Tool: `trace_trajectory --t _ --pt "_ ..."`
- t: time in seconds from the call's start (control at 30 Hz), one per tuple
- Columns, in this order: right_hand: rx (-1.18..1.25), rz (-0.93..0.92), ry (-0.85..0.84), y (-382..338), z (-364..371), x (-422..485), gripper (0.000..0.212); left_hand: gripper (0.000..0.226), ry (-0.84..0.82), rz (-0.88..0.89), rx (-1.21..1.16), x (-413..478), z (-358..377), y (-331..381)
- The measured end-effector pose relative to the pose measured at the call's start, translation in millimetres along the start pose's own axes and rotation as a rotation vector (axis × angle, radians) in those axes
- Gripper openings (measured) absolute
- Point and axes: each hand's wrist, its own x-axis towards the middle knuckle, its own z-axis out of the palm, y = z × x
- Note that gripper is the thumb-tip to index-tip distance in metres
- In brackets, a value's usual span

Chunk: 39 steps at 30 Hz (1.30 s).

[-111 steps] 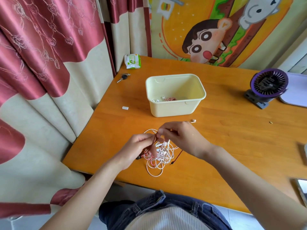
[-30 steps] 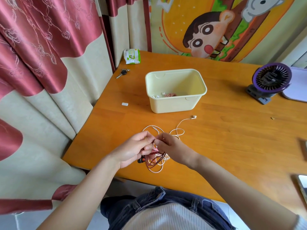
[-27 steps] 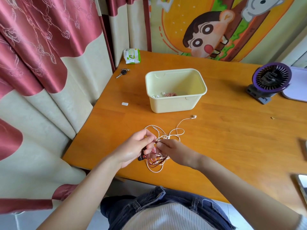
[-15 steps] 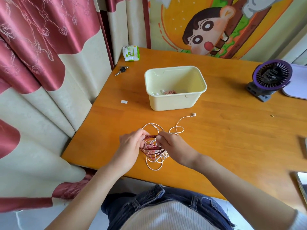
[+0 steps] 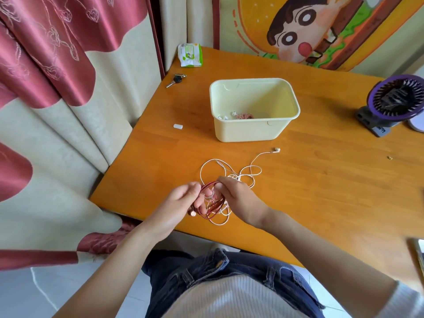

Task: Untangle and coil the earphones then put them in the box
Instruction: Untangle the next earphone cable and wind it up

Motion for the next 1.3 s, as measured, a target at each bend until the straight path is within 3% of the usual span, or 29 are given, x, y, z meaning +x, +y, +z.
trace_trajectory --t 0.07,0.23,0.3,0.4,0.43,0.5,0.57,0.8,1.0,1.17,1.3 --pt "-0.046 -0.011 -0.028 2 -1 0 0.029 0.037 -0.03 0.034 0.266 0 -8 -4" --pt "-0.177 -0.078 -0.095 1 8 1 0.022 0.028 -0.065 0.048 0.519 5 -13 -14" --pt "-0.172 -0.065 -0.092 0 10 5 0.019 0.028 0.051 0.04 0.315 7 -9 -16" --pt "-0.073 -0.033 -0.096 -2 13 16 0.026 0.028 0.224 -0.111 -0.467 12 -3 -17" --pt "-0.043 -0.027 -0.102 -3 14 19 0.031 0.028 0.239 -0.145 -0.622 14 -2 -18" --pt "-0.001 -0.023 -0.109 -3 20 26 0.032 0.03 0.245 -0.183 -0.72 17 -3 -19" --pt "-0.007 0.002 -0.108 2 26 29 0.02 0.031 0.265 -0.195 -0.642 18 -10 -18" --pt "-0.398 0.069 -0.179 49 26 20 0.028 0.032 0.441 -0.201 -0.11 18 -30 -38" --pt "-0.665 0.111 -0.147 57 10 24 0.032 0.026 0.45 -0.258 0.197 27 -29 -42" --pt "-0.748 0.278 -0.18 66 7 26 0.049 0.016 0.382 -0.31 0.283 40 -28 -47" --pt "-0.695 0.27 -0.12 72 6 21 0.042 0.016 0.354 -0.349 0.297 48 -19 -52"
